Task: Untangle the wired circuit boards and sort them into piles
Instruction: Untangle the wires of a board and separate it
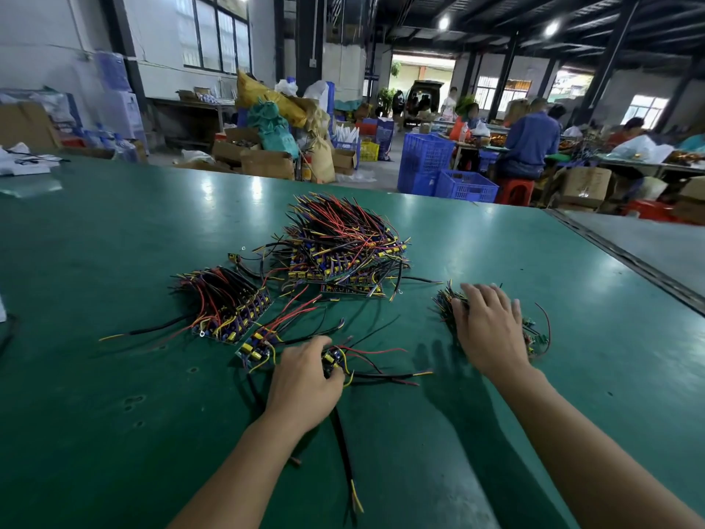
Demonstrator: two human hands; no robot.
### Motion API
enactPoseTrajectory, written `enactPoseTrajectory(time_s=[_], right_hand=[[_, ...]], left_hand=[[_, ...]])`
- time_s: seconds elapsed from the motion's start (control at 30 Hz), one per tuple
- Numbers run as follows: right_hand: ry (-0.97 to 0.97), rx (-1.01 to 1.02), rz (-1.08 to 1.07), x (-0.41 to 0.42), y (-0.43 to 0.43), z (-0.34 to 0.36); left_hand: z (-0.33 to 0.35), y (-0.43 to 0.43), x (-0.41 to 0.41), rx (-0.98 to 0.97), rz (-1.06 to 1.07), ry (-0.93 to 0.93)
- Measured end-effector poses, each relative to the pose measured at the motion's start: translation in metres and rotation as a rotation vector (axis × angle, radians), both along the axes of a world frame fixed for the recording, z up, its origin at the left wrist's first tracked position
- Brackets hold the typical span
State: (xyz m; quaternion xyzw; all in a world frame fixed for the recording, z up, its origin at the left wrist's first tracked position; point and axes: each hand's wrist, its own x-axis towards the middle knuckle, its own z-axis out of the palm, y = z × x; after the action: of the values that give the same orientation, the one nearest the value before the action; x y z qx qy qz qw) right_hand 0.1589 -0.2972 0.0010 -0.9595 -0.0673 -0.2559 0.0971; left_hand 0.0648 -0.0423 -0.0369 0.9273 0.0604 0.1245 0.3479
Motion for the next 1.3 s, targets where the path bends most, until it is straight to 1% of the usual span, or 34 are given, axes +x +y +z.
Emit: enactPoseTrajectory(time_s=[0.03, 0.07, 0.1, 0.17, 0.23, 0.3, 0.37, 0.4, 0.47, 0.53, 0.57, 0.6, 0.7, 0.73, 0.77, 0.8, 0.83, 0.9, 0.93, 0.97, 1.07, 1.17, 1.3], right_hand=[[-0.116, 0.081, 0.081, -0.007, 0.009, 0.001], [-0.173, 0.163, 0.142, -0.014, 0.019, 0.000], [-0.147, 0.241, 0.178, -0.022, 0.028, 0.000], [-0.015, 0.386, 0.199, -0.039, 0.047, -0.001], [0.049, 0.486, 0.205, -0.056, 0.062, -0.006], [0.081, 0.577, 0.292, -0.068, 0.070, -0.010], [0.102, 0.630, 0.418, -0.076, 0.069, -0.013], [0.136, 0.649, 0.477, -0.079, 0.067, -0.014], [0.251, 0.673, 0.566, -0.084, 0.061, -0.017], [0.360, 0.697, 0.591, -0.084, 0.058, -0.021], [0.384, 0.686, 0.584, -0.082, 0.057, -0.023], [0.387, 0.644, 0.568, -0.079, 0.057, -0.025], [0.397, 0.407, 0.494, -0.074, 0.060, -0.027], [0.417, 0.380, 0.477, -0.075, 0.062, -0.027], [0.440, 0.421, 0.471, -0.075, 0.063, -0.028], [0.478, 0.536, 0.468, -0.076, 0.064, -0.026], [0.526, 0.710, 0.476, -0.076, 0.066, -0.026], [0.627, 1.061, 0.489, -0.076, 0.068, -0.024], [0.659, 1.171, 0.489, -0.077, 0.069, -0.024], [0.676, 1.229, 0.494, -0.077, 0.069, -0.025], [0.717, 1.311, 0.538, -0.078, 0.069, -0.026], [0.736, 1.356, 0.573, -0.077, 0.067, -0.025], [0.751, 1.379, 0.606, -0.076, 0.067, -0.024]], left_hand=[[0.000, 0.000, 0.000, -0.010, -0.016, -0.001], [0.000, 0.001, 0.001, -0.025, -0.022, -0.009], [-0.001, 0.001, 0.002, -0.047, -0.019, -0.020], [-0.001, 0.001, 0.004, -0.108, -0.003, -0.040], [-0.001, 0.000, 0.004, -0.146, 0.011, -0.069], [0.000, -0.002, 0.004, -0.164, 0.025, -0.111], [0.001, -0.004, 0.005, -0.239, 0.054, -0.135], [0.003, -0.006, 0.006, -0.317, 0.075, -0.138], [0.008, -0.008, 0.007, -0.533, 0.116, -0.131], [0.014, -0.011, 0.007, -0.798, 0.143, -0.137], [0.016, -0.013, 0.006, -0.912, 0.139, -0.142], [0.018, -0.015, 0.006, -1.009, 0.123, -0.144], [0.025, -0.020, 0.002, -1.247, 0.047, -0.130], [0.027, -0.021, 0.000, -1.311, 0.014, -0.113], [0.028, -0.023, -0.001, -1.365, -0.019, -0.090], [0.029, -0.024, -0.002, -1.407, -0.052, -0.063], [0.030, -0.026, -0.004, -1.434, -0.086, -0.037], [0.029, -0.030, -0.007, -1.427, -0.153, 0.007], [0.028, -0.032, -0.008, -1.405, -0.184, 0.028], [0.027, -0.034, -0.009, -1.383, -0.213, 0.046], [0.025, -0.039, -0.009, -1.356, -0.256, 0.068], [0.023, -0.039, -0.007, -1.359, -0.288, 0.036], [0.017, -0.040, -0.007, -1.264, -0.285, 0.001]])
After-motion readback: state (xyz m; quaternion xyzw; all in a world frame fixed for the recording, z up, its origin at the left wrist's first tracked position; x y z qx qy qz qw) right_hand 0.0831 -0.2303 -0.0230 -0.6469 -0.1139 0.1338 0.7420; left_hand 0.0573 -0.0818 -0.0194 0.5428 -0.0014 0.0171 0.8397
